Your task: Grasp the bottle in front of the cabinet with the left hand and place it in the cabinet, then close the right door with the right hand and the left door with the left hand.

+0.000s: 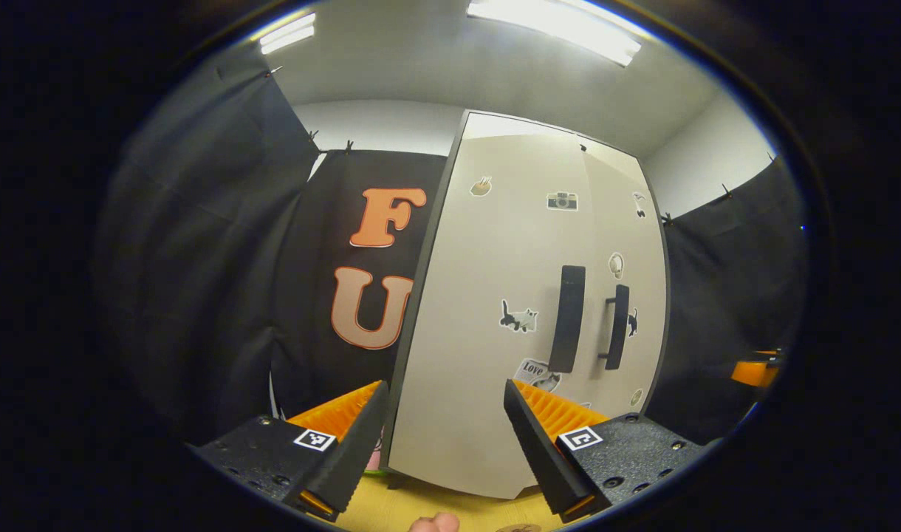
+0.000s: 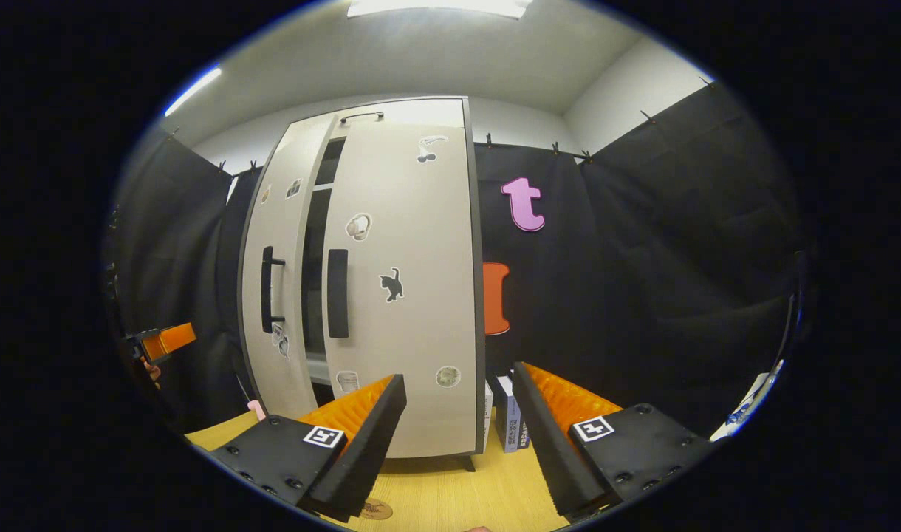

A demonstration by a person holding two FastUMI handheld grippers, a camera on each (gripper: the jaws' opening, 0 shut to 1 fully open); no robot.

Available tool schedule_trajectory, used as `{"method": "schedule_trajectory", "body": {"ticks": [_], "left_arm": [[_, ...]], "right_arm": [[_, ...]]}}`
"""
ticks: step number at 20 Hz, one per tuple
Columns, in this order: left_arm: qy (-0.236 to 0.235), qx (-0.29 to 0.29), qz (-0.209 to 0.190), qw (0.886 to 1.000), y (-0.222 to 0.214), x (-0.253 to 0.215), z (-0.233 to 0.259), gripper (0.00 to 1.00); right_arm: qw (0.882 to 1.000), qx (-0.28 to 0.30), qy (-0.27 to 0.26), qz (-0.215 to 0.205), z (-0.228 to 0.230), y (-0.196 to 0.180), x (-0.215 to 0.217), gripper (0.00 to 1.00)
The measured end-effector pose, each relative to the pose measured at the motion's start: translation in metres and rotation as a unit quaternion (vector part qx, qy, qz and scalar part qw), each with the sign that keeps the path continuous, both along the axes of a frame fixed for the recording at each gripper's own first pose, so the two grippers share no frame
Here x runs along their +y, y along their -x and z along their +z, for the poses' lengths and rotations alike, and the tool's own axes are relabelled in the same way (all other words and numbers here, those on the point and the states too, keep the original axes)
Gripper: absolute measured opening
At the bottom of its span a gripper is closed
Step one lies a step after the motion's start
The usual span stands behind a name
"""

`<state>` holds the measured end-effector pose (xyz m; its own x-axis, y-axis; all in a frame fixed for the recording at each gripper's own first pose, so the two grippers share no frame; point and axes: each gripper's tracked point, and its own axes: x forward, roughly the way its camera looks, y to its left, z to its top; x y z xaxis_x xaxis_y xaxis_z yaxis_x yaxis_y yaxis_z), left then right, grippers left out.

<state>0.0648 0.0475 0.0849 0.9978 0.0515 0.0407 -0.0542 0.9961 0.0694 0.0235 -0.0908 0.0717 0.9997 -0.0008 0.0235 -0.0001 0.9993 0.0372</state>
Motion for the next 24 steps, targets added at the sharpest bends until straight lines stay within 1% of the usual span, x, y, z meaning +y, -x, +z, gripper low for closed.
{"method": "schedule_trajectory", "body": {"ticks": [4,6,10,11,13,15,17,24], "left_arm": [[-0.018,-0.003,0.020,1.000,0.025,0.002,-0.023,0.94],[-0.011,0.003,0.024,1.000,0.036,-0.001,-0.038,0.95],[0.028,0.007,0.030,0.999,0.053,0.000,-0.051,0.95],[0.029,0.008,0.028,0.999,0.053,0.000,-0.051,0.95],[0.013,0.010,0.029,0.999,0.053,0.003,-0.048,0.95],[-0.004,0.004,0.036,0.999,0.056,0.008,-0.040,0.94],[-0.008,-0.002,0.037,0.999,0.055,0.008,-0.037,0.94],[0.002,0.000,0.028,1.000,0.053,0.003,-0.037,0.94]], "right_arm": [[1.000,-0.007,0.004,0.024,-0.009,-0.008,0.022,0.96],[0.999,-0.012,0.015,0.029,-0.013,-0.008,0.030,0.96],[0.998,-0.024,0.005,0.049,-0.016,-0.008,0.053,0.97],[0.998,-0.025,0.003,0.054,-0.017,-0.007,0.056,0.96],[0.998,-0.023,-0.001,0.062,-0.020,-0.008,0.059,0.96],[0.998,-0.018,-0.002,0.060,-0.023,-0.006,0.057,0.96],[0.998,-0.017,-0.004,0.052,-0.026,-0.004,0.051,0.96],[0.999,-0.012,-0.009,0.044,-0.032,-0.005,0.040,0.97]]}}
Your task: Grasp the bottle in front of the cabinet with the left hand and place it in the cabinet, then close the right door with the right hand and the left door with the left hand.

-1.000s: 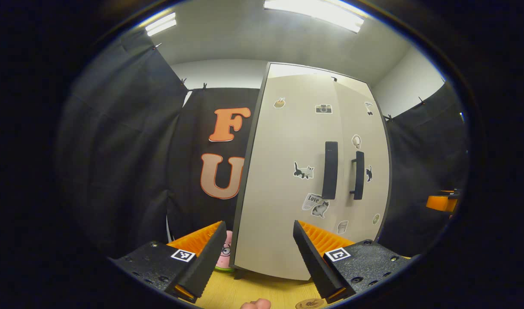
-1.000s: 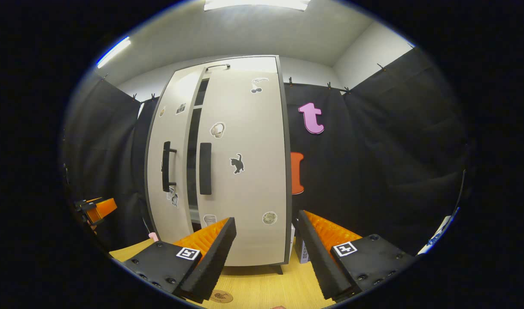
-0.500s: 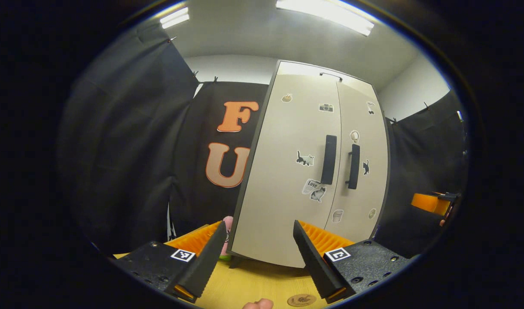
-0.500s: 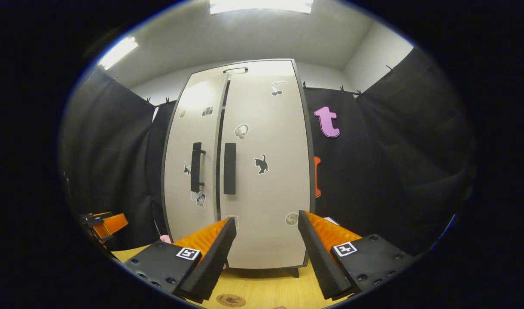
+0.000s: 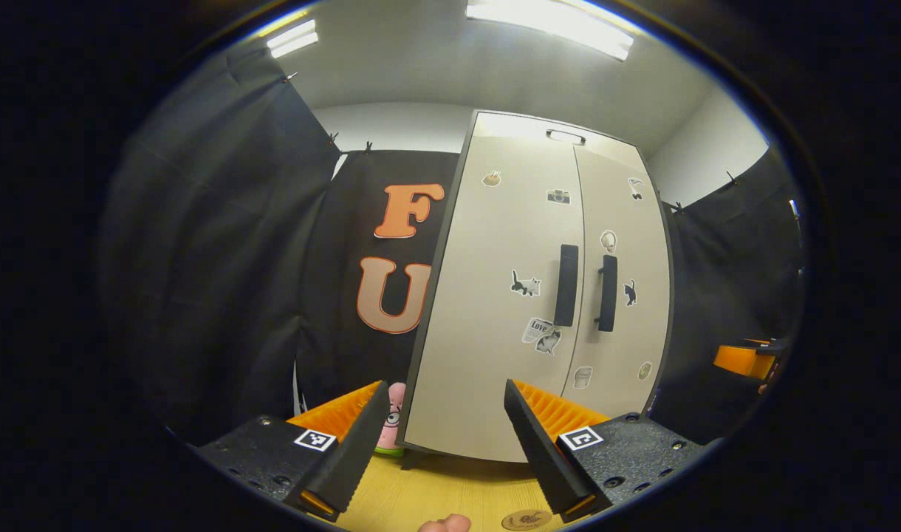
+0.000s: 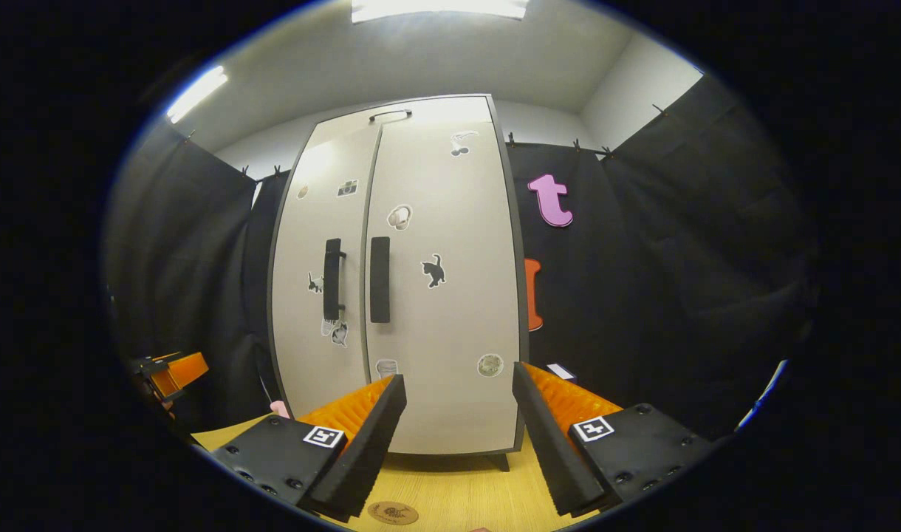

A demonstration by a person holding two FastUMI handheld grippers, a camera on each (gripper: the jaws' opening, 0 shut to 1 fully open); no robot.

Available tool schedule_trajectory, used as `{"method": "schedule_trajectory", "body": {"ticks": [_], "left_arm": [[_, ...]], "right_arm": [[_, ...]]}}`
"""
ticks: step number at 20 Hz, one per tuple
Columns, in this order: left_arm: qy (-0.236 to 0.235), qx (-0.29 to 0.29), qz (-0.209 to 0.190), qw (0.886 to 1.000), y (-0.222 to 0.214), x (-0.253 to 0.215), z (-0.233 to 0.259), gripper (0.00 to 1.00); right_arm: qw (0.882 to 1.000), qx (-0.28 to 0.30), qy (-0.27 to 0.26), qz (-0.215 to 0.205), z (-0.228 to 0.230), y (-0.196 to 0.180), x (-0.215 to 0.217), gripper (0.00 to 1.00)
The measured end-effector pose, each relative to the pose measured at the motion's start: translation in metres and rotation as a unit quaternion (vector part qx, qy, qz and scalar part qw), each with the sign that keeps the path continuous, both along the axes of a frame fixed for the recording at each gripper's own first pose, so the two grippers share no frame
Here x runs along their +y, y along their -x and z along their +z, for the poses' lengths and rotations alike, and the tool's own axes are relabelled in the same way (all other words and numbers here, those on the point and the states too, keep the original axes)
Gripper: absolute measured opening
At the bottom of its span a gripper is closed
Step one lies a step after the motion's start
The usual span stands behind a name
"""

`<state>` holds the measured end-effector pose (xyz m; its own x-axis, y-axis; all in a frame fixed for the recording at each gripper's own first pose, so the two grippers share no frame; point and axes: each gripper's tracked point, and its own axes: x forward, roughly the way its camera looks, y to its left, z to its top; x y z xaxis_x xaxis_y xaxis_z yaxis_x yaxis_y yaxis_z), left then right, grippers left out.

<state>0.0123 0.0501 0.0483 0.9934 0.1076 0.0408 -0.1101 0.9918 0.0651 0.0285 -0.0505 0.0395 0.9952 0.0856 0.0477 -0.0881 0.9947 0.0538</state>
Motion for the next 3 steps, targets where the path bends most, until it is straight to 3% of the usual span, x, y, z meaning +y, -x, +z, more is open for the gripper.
{"method": "schedule_trajectory", "body": {"ticks": [3], "left_arm": [[-0.003,-0.001,0.001,1.000,-0.0012,0.0005,0.0023,0.95]], "right_arm": [[1.000,-0.001,0.000,-0.004,0.0013,-0.0031,-0.0029,0.96]]}}
